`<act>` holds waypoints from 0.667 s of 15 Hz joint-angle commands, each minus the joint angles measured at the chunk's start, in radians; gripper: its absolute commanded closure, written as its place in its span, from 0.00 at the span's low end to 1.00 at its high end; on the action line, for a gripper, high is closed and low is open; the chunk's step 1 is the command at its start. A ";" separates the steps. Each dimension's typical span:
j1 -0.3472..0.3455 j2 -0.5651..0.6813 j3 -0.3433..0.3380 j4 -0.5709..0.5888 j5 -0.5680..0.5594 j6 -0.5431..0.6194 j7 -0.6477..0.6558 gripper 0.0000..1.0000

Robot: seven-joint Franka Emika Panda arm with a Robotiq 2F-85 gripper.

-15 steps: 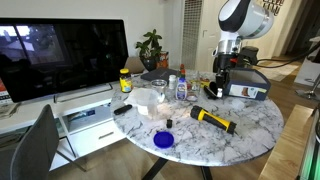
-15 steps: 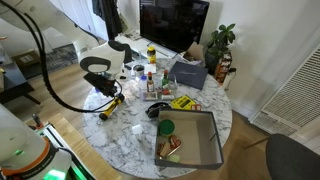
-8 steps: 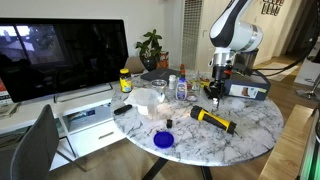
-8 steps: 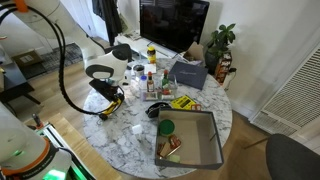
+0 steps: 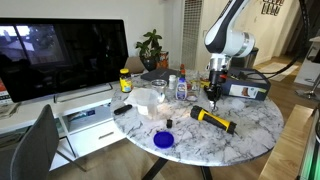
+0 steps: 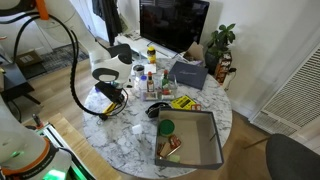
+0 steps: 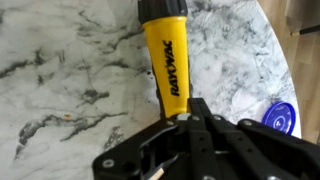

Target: Turn of the flashlight

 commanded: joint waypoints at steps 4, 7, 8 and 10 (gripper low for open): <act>-0.040 0.065 0.039 0.031 -0.023 0.054 -0.002 1.00; -0.053 0.077 0.045 0.038 -0.029 0.063 -0.001 1.00; -0.058 0.082 0.048 0.041 -0.026 0.064 -0.002 1.00; -0.064 0.089 0.052 0.047 -0.027 0.064 -0.002 1.00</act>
